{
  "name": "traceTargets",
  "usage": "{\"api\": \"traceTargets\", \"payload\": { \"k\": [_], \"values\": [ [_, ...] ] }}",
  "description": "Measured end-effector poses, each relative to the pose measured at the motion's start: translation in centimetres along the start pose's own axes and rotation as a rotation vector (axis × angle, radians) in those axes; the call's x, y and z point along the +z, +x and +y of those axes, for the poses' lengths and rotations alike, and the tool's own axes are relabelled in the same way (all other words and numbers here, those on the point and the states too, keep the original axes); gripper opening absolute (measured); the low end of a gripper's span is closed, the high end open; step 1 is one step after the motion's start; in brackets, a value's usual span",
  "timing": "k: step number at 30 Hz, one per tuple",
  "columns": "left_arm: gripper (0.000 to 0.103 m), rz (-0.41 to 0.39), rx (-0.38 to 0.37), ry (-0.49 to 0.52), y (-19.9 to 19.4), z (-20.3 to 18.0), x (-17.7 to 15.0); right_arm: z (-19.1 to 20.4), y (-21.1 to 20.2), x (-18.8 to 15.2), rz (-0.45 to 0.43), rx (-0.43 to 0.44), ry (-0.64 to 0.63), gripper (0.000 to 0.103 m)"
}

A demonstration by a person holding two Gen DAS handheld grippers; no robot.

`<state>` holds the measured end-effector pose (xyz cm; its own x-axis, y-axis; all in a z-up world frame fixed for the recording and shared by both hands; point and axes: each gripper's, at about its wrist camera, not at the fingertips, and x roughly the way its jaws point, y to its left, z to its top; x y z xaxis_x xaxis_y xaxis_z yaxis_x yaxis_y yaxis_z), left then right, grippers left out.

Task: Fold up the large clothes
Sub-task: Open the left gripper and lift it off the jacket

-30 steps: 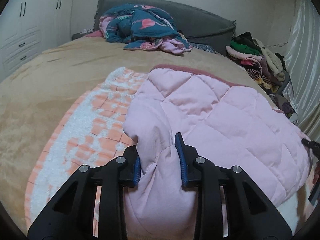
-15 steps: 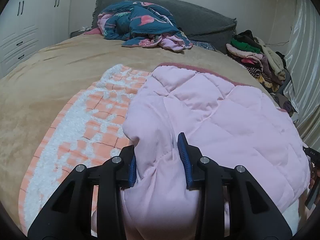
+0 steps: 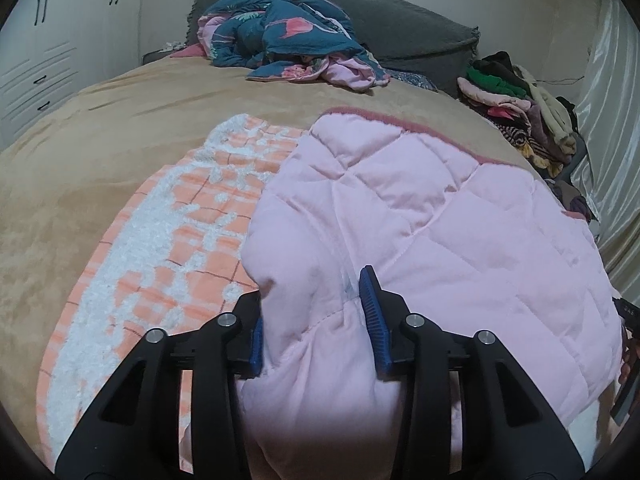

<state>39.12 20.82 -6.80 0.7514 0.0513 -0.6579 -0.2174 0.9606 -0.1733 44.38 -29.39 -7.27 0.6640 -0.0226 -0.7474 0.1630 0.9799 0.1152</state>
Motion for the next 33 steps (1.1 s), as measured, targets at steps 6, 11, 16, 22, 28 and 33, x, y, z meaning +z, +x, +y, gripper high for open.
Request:
{"api": "traceTargets", "payload": {
  "k": [6, 11, 16, 22, 28, 33],
  "values": [
    [0.050, -0.040, 0.022, -0.011, -2.6, -0.7, 1.2, 3.8, -6.0, -0.3, -0.227, 0.043, -0.144, 0.083],
    [0.059, -0.062, 0.016, 0.018, -4.4, -2.4, 1.6, 11.8, -7.0, -0.1, -0.165, 0.255, -0.294, 0.083],
    [0.063, -0.075, -0.020, -0.023, -5.5, -2.0, 2.1, 19.6, -4.6, -0.1, -0.013, 0.352, -0.390, 0.083],
    [0.065, -0.061, -0.020, -0.068, -4.8, -0.3, 2.1, 23.9, 0.8, 0.7, 0.124, 0.216, -0.440, 0.087],
    [0.076, -0.098, -0.011, -0.053, -6.5, -0.3, 2.8, 24.1, 3.6, 1.4, 0.146, 0.165, -0.399, 0.089],
    [0.085, -0.085, -0.037, -0.026, -7.5, -1.3, 2.9, 23.6, 1.5, 0.4, 0.085, 0.194, -0.375, 0.087]
  ]
}}
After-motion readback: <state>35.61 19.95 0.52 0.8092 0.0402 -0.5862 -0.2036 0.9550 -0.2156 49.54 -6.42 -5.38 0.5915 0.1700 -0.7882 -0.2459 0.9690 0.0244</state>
